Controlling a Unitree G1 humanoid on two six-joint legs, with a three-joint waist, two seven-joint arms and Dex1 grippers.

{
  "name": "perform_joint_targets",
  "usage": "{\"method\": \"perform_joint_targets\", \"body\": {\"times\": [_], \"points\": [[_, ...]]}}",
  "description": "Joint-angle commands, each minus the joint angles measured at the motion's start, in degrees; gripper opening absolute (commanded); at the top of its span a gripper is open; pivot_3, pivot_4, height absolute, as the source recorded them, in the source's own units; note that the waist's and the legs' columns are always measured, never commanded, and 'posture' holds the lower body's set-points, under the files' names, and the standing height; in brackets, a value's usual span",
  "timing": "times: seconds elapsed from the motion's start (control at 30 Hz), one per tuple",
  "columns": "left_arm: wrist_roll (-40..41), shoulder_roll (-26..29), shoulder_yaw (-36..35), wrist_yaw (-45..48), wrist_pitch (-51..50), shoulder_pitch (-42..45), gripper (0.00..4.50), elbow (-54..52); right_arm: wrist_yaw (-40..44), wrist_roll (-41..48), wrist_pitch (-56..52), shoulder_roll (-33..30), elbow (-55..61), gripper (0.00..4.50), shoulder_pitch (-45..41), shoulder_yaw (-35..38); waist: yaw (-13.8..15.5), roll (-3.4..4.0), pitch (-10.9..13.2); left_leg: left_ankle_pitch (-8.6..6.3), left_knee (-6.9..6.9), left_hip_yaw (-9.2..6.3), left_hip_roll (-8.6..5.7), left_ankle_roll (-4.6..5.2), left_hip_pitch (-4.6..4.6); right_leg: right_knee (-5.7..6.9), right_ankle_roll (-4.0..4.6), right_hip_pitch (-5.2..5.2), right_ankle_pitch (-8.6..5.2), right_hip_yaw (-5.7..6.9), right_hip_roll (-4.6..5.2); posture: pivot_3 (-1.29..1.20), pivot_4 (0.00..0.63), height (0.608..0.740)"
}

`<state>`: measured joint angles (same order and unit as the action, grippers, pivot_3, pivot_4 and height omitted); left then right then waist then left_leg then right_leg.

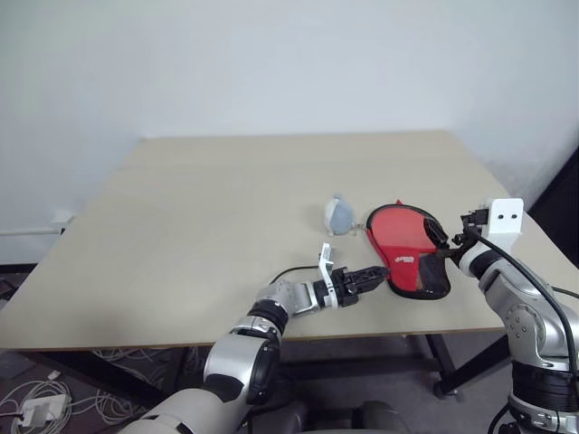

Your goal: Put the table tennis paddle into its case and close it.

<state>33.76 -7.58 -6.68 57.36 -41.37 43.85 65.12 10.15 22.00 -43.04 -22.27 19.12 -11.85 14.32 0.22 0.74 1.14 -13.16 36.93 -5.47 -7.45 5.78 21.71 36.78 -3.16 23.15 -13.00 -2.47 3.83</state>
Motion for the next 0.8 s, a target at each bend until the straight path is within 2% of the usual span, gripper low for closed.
{"method": "perform_joint_targets", "body": {"times": [0.03, 0.8], "points": [[-21.8, 21.4, 16.6, 16.5, 30.7, 8.7, 2.77, -28.2, 0.5, -0.7, 1.6, -0.5, 0.3, 4.22, -1.0, 0.1, 0.0, 0.00, 0.0, 0.00, 0.00, 0.00, 0.00, 0.00, 0.00, 0.00, 0.00, 0.00, 0.00, 0.00, 0.00, 0.00, 0.000, 0.740], [-20.1, 20.7, 15.9, 17.3, 28.2, 8.5, 2.77, -29.7, 0.8, -2.2, 2.2, 0.1, -0.3, 4.22, -1.3, -0.6, 0.0, -0.01, 0.0, 0.00, -0.02, -0.01, 0.01, 0.00, 0.00, -0.01, -0.04, 0.00, -0.02, 0.01, 0.00, 0.00, 0.000, 0.740]]}}
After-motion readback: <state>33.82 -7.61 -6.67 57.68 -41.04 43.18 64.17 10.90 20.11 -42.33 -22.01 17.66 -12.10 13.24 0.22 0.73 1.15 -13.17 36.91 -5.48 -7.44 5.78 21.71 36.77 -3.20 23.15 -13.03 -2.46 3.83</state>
